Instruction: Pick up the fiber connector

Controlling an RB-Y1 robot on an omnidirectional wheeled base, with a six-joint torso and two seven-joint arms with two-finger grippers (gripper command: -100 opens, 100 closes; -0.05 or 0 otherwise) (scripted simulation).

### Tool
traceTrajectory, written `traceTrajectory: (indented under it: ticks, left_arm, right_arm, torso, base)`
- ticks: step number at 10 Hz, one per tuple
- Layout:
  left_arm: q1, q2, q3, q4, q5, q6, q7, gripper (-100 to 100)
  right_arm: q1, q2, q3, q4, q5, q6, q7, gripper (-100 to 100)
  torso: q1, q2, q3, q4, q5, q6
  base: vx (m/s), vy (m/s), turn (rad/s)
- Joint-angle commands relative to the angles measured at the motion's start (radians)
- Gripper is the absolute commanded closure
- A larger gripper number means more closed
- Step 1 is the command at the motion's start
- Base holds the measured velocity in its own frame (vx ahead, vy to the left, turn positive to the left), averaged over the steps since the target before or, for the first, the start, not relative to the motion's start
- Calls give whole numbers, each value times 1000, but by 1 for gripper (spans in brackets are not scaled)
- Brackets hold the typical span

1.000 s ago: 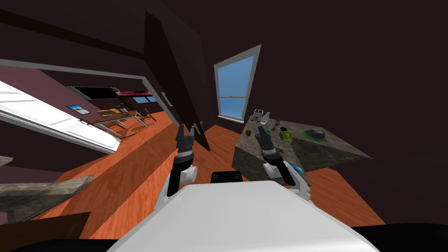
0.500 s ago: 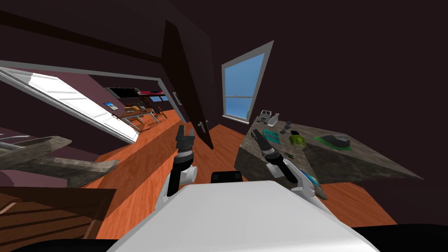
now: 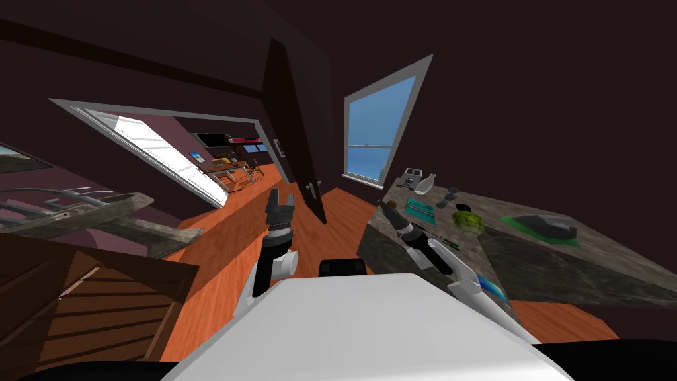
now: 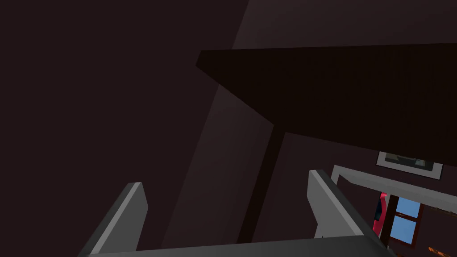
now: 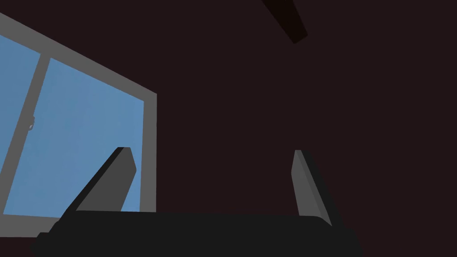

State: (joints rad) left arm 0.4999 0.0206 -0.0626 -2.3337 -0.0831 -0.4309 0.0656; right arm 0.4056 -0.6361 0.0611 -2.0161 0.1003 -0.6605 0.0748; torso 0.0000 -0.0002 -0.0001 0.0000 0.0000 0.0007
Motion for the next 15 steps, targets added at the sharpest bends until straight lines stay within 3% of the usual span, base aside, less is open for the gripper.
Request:
traceTrajectory:
  ticks: [1, 8, 9, 10, 11, 12, 15]
  left_arm:
    - [0, 0, 0, 0, 0, 0, 0, 0]
    - [0, 0, 0, 0, 0, 0, 0, 0]
    - [0, 0, 0, 0, 0, 0, 0, 0]
    - [0, 0, 0, 0, 0, 0, 0, 0]
    - [0, 0, 0, 0, 0, 0, 0, 0]
    - [0, 0, 0, 0, 0, 0, 0, 0]
    - [0, 0, 0, 0, 0, 0, 0, 0]
  right_arm:
    - [-5, -50, 5, 38, 15, 0, -6, -100]
    - [-4, -218, 33, 148, 68, -6, -8, -100]
    - [-1, -257, 43, 188, 87, -8, -8, -100]
    - [-1, -270, 43, 188, 87, -8, -8, -100]
    - [3, -312, 53, 228, 107, -11, -6, -100]
    - [3, -322, 53, 228, 107, -11, -6, -100]
    - [15, -413, 74, 305, 149, -18, -1, -100]
  torso:
    - [0, 0, 0, 0, 0, 0]
    - [0, 0, 0, 0, 0, 0]
    - [-1, 0, 0, 0, 0, 0]
    - [-1, -1, 0, 0, 0, 0]
    - [-1, -1, 0, 0, 0, 0]
    - [-1, -1, 0, 0, 0, 0]
    - [-1, -1, 0, 0, 0, 0]
  base:
    - [2, 13, 229]
    - [8, 6, 138]
    - [12, 4, 174]
    - [11, -2, 93]
    - [14, 0, 190]
    - [12, -5, 90]
    - [13, -6, 120]
